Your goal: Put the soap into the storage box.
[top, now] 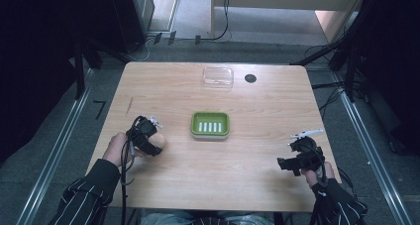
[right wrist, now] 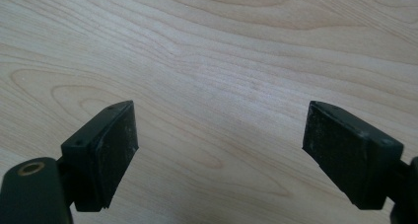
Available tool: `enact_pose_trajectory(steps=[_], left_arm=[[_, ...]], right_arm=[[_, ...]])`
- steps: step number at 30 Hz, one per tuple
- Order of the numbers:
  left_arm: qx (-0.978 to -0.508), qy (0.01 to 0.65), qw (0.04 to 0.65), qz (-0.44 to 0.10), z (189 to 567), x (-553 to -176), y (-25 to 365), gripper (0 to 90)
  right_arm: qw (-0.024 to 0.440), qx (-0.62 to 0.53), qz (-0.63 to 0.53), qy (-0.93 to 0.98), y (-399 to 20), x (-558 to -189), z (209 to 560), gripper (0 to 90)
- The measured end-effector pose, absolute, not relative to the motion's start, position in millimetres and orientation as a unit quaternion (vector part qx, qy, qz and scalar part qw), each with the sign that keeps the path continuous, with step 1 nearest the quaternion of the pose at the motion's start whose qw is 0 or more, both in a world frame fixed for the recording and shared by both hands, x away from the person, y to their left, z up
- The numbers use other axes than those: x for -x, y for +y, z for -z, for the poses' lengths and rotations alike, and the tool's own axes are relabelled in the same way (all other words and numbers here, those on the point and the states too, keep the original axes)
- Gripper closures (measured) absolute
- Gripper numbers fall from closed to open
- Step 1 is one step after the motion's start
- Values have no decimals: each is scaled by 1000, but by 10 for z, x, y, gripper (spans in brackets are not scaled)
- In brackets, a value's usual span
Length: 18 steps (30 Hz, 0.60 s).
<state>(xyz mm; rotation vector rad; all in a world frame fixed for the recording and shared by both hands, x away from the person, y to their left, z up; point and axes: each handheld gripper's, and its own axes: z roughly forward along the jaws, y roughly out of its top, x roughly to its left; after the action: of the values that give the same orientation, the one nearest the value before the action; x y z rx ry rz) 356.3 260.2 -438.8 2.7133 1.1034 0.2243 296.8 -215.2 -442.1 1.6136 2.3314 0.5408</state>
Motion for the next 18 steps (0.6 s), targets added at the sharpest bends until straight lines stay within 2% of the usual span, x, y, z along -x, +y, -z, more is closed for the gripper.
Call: enact_pose_trajectory(steps=[18], left_arm=[[-920, 365, 115, -86, 4295, -3610, 2561, 337]], right_arm=[[128, -555, -185, 801, -2152, -2966, 4422, 141]])
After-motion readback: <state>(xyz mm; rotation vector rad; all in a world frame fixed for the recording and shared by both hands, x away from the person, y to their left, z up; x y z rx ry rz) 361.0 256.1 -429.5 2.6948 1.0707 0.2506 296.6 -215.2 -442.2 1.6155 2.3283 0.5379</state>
